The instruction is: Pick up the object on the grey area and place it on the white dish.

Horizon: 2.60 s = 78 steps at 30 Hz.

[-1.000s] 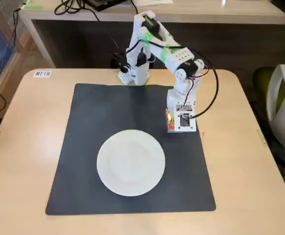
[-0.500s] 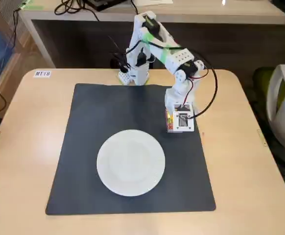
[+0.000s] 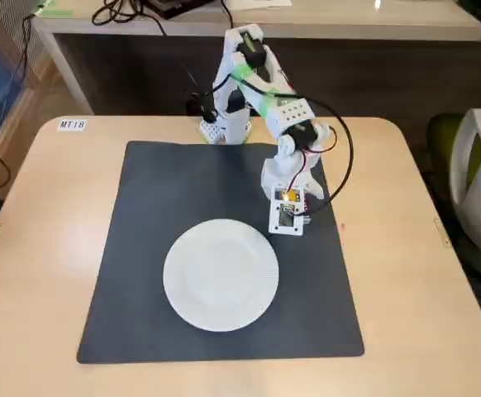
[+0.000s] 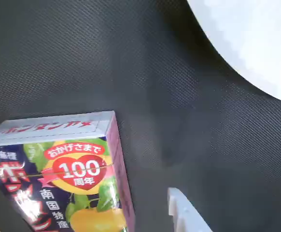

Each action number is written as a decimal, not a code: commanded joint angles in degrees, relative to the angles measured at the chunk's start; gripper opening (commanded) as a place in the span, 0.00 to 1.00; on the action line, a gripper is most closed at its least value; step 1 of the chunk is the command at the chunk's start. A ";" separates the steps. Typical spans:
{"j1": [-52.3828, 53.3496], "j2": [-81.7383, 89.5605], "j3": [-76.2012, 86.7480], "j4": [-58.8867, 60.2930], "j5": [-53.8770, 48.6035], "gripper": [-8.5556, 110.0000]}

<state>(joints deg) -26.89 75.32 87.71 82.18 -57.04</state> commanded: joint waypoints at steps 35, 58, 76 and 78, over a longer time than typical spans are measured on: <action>7.56 10.55 -9.32 -2.02 4.57 0.22; 25.05 -26.02 -60.91 14.24 21.97 0.24; 25.66 -21.27 -50.63 15.03 28.48 0.46; 25.75 -19.42 -50.63 15.03 29.36 0.42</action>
<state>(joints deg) -1.05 49.66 37.35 96.77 -28.65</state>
